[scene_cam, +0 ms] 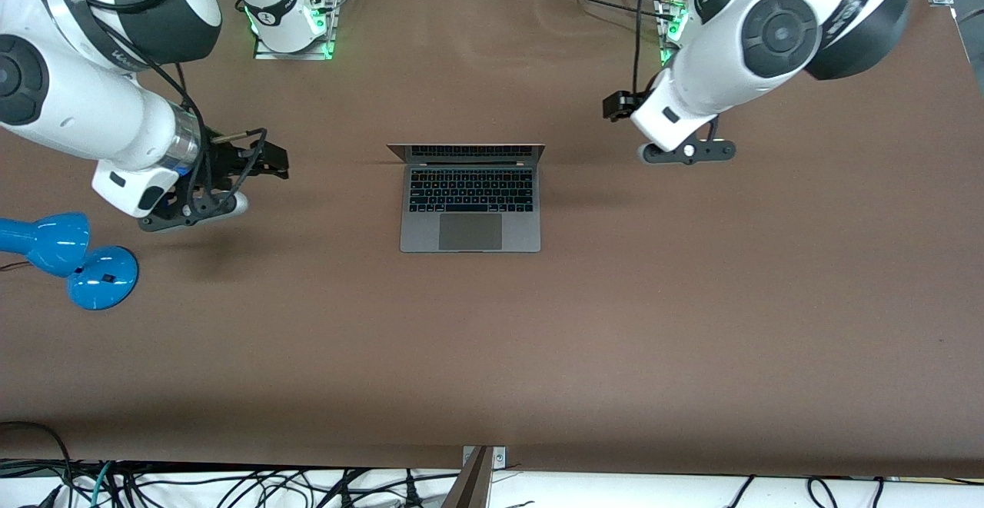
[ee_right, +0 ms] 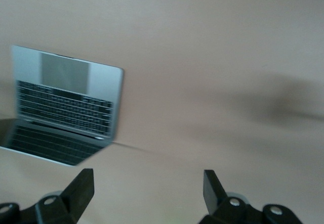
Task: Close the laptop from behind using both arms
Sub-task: 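Position both grippers behind the laptop screen at its two sides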
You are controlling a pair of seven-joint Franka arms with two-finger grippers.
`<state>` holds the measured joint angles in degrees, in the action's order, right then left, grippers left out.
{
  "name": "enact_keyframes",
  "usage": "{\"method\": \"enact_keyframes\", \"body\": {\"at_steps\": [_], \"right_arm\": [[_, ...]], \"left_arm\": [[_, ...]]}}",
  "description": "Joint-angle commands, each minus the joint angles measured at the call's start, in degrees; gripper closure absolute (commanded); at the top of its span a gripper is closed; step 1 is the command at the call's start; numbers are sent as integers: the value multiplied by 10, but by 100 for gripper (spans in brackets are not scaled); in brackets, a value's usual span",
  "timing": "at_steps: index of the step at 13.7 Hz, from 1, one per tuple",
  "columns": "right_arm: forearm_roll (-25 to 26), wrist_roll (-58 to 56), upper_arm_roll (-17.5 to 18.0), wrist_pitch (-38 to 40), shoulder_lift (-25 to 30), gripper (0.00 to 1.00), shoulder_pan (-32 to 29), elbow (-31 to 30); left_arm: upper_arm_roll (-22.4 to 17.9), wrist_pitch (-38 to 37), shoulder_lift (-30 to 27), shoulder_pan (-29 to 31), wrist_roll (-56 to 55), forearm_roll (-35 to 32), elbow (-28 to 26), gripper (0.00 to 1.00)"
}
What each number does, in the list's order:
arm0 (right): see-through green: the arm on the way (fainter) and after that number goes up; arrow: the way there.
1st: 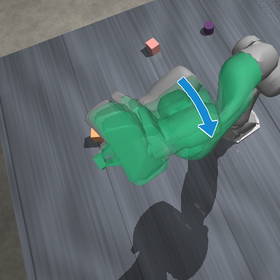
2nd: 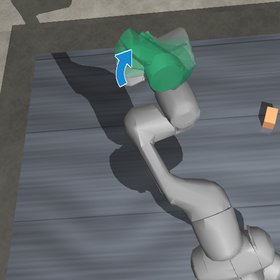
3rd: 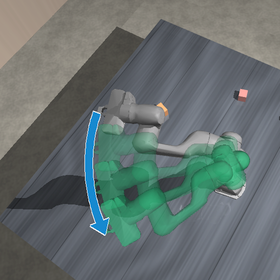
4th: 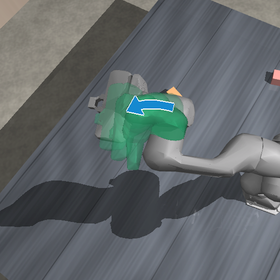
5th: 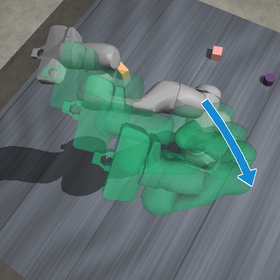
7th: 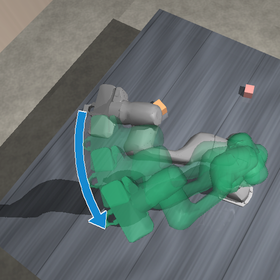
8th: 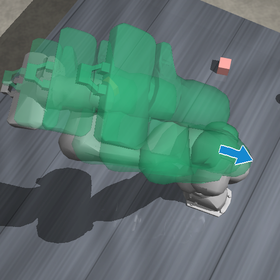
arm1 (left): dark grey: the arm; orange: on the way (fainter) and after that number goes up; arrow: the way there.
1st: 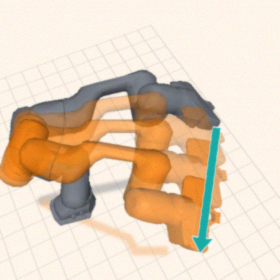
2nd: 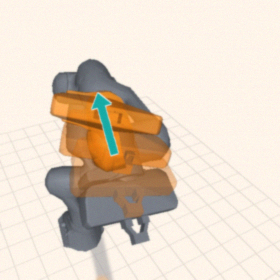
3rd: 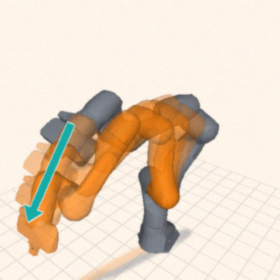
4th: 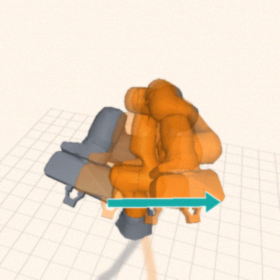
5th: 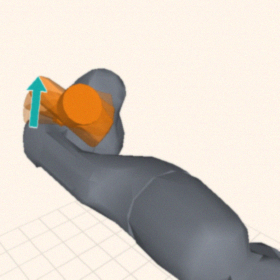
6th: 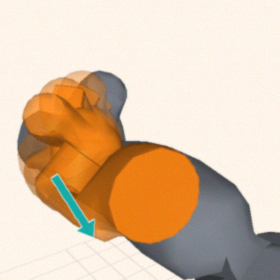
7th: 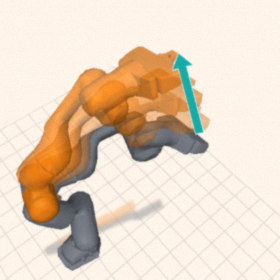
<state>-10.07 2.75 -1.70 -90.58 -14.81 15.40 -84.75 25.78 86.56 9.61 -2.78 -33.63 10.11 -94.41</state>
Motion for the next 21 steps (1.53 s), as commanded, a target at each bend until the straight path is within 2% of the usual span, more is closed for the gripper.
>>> {"method": "enact_keyframes", "body": {"at_steps": [1, 4, 5, 6, 7, 8, 9, 11, 13, 17, 21], "right_arm": [[-34, 30, -2, 8, -11, 4, 11, 3], [-34, 35, -2, 30, -32, 5, 52, 3], [-34, 43, -2, 41, -38, 13, 62, 3], [-40, 68, -2, 57, -43, 28, 74, 1], [-54, 100, -2, 76, -43, 37, 82, -1], [-76, 130, -2, 88, -52, 46, 85, -1], [-99, 145, -2, 94, -59, 53, 85, -4], [-126, 153, 2, 108, -77, 67, 86, -10], [-132, 154, 8, 114, -89, 82, 86, -11], [-148, 157, 27, 114, -111, 100, 86, -28], [-175, 160, 29, 114, -127, 100, 86, -38]], "left_arm": [[30, 27, 17, -1, -53, 8, -7, 0], [61, 48, 46, -2, -101, 9, -9, 1], [69, 59, 58, -5, -122, 9, -10, 3], [74, 67, 70, -7, -136, 11, -10, 7], [77, 69, 82, -11, -141, 16, -10, 15], [78, 70, 94, -14, -142, 27, -10, 32], [78, 76, 102, -18, -142, 45, -10, 57], [78, 84, 118, -25, -144, 63, -10, 100], [78, 108, 134, -39, -170, 69, -9, 100], [77, 127, 170, -47, -169, 61, -3, 100], [74, 154, 189, -47, -169, 60, -1, 100]]}}
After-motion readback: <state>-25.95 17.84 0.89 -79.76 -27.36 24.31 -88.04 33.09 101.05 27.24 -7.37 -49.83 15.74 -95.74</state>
